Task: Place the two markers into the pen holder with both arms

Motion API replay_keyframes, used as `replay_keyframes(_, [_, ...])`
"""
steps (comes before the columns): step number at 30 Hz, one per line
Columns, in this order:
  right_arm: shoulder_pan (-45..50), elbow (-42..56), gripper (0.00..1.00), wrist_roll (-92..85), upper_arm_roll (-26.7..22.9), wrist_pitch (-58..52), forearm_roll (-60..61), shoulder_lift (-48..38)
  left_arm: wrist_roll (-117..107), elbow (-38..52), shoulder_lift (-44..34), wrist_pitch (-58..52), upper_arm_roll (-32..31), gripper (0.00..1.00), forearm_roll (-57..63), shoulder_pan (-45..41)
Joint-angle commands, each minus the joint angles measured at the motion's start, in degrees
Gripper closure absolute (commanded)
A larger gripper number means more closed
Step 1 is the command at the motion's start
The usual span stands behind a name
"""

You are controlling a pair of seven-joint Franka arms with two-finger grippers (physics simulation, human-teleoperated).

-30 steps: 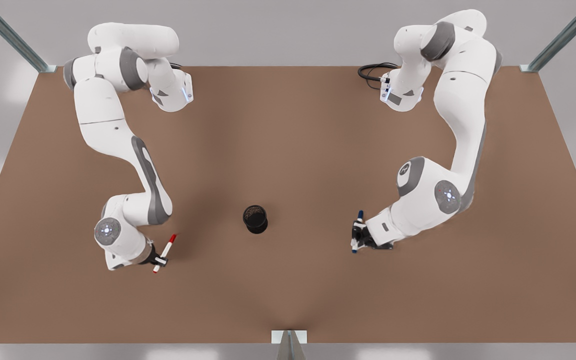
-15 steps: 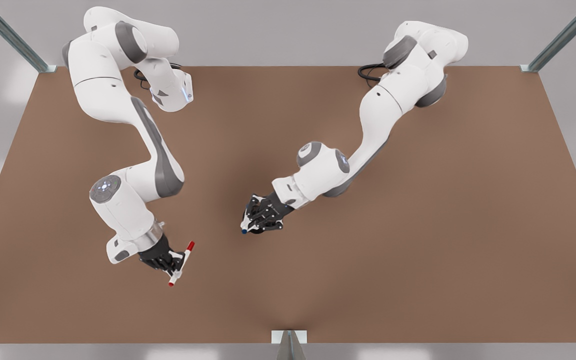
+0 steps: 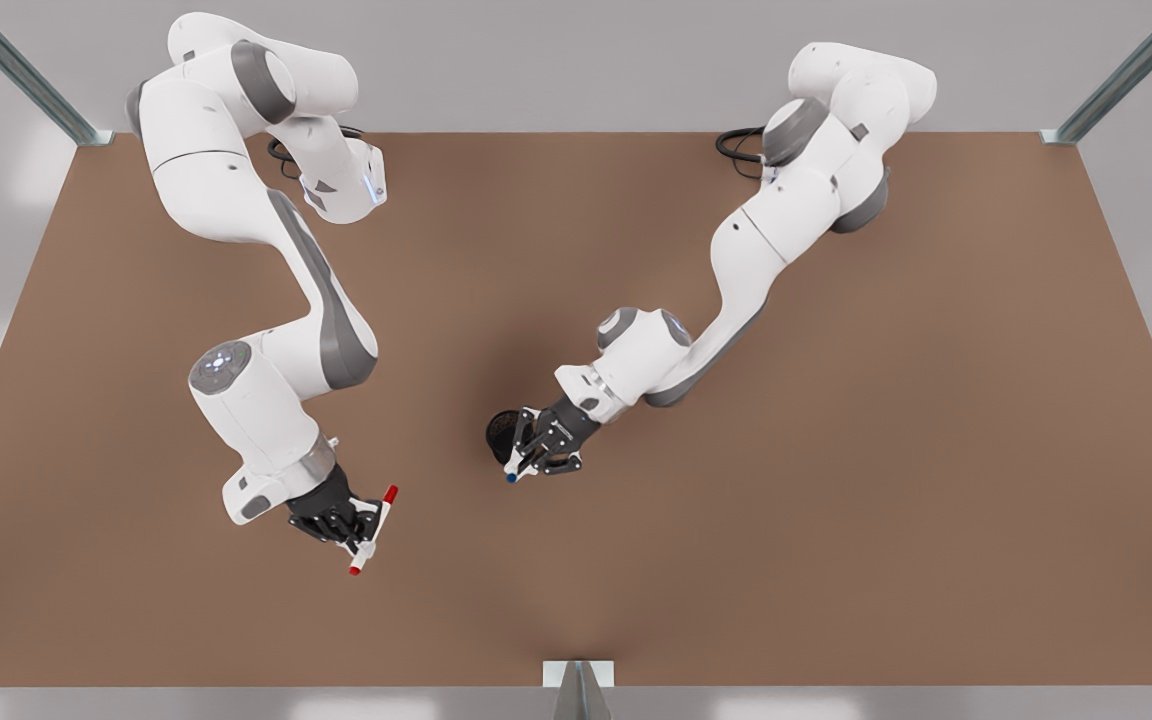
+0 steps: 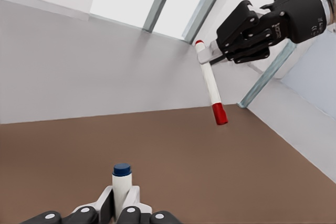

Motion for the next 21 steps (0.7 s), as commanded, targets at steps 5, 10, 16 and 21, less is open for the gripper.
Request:
replay_keyframes(5, [0.03, -0.02, 0.79, 1.51, 0.00, -0.17, -0.78, -0.10, -1.83, -0.04, 0.78, 3.90, -0.03, 0.79, 1.78, -1.55])
replay_keyframes(10, [-0.15, -0.02, 0.79, 1.51, 0.00, -0.17, -0.78, -0.10, -1.92, 0.49, 2.27, 5.40, -0.03, 0.79, 2.22, -1.90])
replay_keyframes(16, [-0.24, -0.11, 0.79, 1.33, -0.09, 1.32, -0.78, -0.02, -1.65, 1.45, 3.50, 5.40, 0.49, 0.79, 2.39, -2.34])
replay_keyframes(21, [-0.41, -0.11, 0.79, 1.24, 0.00, 1.32, -0.78, -0.02, -1.83, 1.45, 5.17, 6.71, 0.58, 0.79, 4.77, -3.13])
